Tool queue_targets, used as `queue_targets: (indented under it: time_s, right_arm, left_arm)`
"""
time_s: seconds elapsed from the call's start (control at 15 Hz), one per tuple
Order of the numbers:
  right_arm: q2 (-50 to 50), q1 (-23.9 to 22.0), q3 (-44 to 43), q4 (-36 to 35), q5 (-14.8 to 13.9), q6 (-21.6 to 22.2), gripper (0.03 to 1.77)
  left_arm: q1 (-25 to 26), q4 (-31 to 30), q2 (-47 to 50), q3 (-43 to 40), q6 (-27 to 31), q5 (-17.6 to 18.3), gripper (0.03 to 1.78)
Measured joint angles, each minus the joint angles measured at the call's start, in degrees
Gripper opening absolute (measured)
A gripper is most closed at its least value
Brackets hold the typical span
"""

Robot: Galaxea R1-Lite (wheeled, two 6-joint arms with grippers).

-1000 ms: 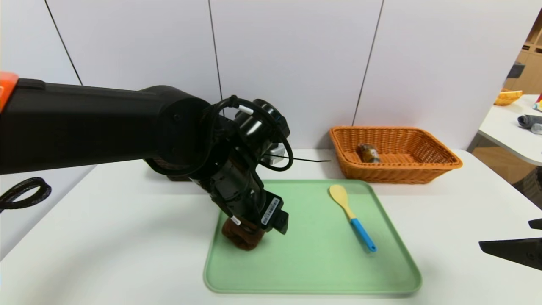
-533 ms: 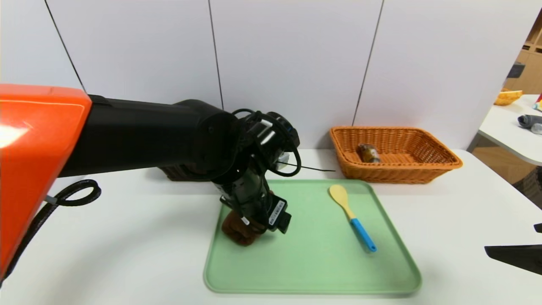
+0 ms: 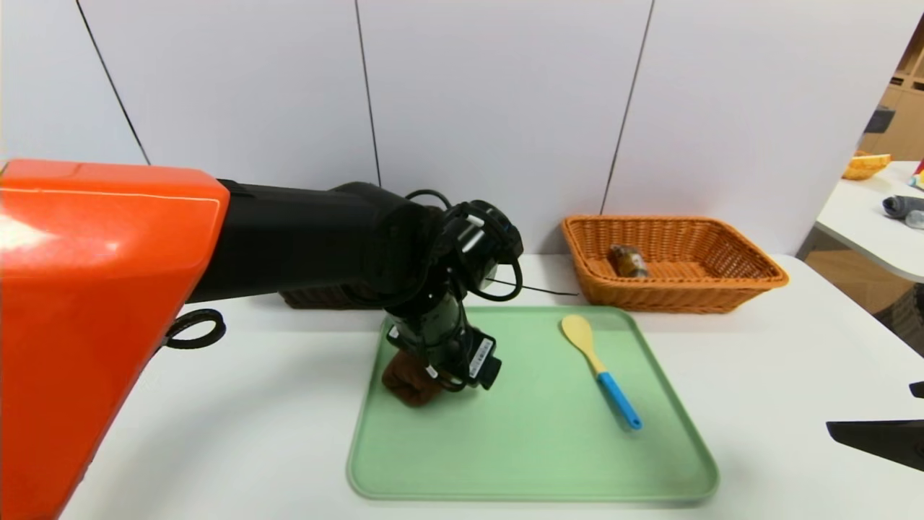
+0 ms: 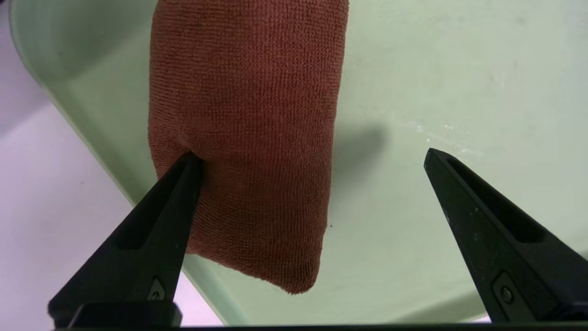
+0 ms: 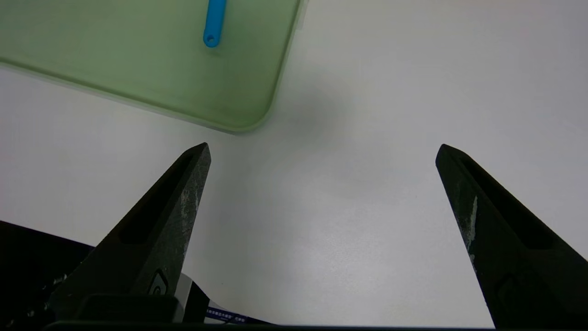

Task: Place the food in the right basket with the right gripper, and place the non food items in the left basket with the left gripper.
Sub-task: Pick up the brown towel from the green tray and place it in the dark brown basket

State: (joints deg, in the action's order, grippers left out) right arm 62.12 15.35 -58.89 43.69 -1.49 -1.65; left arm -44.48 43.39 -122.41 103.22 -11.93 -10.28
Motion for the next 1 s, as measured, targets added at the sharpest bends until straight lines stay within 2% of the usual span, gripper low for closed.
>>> queue_targets:
  time_s: [0.6, 1.0]
  right_arm:
    - [-0.7, 0.1, 0.3, 0.2, 0.0, -0.2, 1.69]
    - [-1.6, 0.4, 1.0, 0.2, 0.0, -0.2, 1.69]
  left_arm:
    - [0.2, 0.0, -1.0, 0.0, -2.0, -3.3, 1.69]
    - [1.6, -0.1, -1.0, 0.1, -3.4, -7.5, 1.69]
